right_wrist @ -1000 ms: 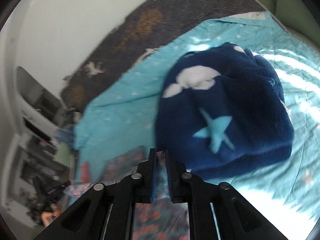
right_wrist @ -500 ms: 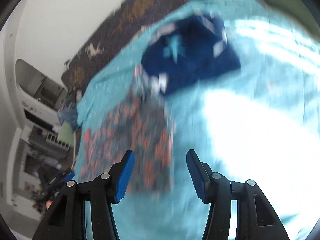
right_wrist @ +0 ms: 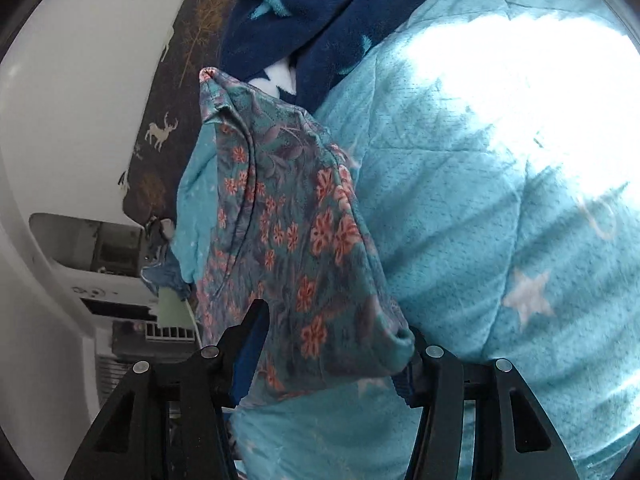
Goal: Fold small clothes
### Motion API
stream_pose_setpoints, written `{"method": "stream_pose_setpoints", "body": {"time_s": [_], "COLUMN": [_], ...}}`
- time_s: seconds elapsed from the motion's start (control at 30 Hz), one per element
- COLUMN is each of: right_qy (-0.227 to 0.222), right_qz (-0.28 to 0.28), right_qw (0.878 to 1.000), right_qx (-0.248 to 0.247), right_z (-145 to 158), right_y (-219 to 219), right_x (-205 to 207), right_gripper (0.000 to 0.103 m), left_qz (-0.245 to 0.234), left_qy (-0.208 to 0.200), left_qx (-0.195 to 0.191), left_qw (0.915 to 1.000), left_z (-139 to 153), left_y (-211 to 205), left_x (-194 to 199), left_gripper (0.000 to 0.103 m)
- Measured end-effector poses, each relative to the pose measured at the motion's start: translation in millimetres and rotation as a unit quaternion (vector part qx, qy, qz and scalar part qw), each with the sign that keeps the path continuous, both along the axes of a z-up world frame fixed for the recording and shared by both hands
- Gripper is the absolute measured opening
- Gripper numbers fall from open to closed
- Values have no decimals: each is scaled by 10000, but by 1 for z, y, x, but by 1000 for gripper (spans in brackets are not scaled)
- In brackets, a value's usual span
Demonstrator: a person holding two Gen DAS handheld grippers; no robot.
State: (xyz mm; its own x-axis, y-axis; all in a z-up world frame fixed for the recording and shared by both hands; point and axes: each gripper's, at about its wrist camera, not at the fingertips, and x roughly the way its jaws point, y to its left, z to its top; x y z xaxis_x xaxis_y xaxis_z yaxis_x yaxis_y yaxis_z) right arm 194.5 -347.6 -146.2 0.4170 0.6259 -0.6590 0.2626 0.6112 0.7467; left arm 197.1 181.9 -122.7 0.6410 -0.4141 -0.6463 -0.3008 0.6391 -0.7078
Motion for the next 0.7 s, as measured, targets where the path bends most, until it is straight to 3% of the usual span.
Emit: {"method": "stream_pose_setpoints", "body": {"time_s": [0.03,0.1,0.17,0.23,0.3,0.47,0.7], "right_qy": [85,296,210,41,-142,-543,44], "right_qz": [9,-209,-274,-238,-162,20,547], "right_qw": [9999,9992,9991,9992,9988,9984,9984], "right_qx": [-64,150,261,323,441,163,-166], "right_z": [-2,-9,-3,7,24,67,63], "right_y": [2,1,-4,-8,-10,-23,-45], "right_x": [3,6,4,-6,-19,-78,-186], "right_gripper": [16,14,12,11,11,10,11], "left_qz": [-106,-182,-205,-250,-375,-677,-834], "left_qy": [-35,-227,-426,-598,-826,-1218,-628], "left_qx": [-36,-111,-38,-296,-480,-312,-132], "left_qw": [9999,9995,9989,9975,9947,9898,9944], "left_z": [0,4,17,27,40,71,61], "left_y": [-2,-6,-9,-6,-4,-13,-14], "left_x": [5,2,-9,-22,-43,-124,-219], "left_gripper": [15,13,12,12,12,12,12]}}
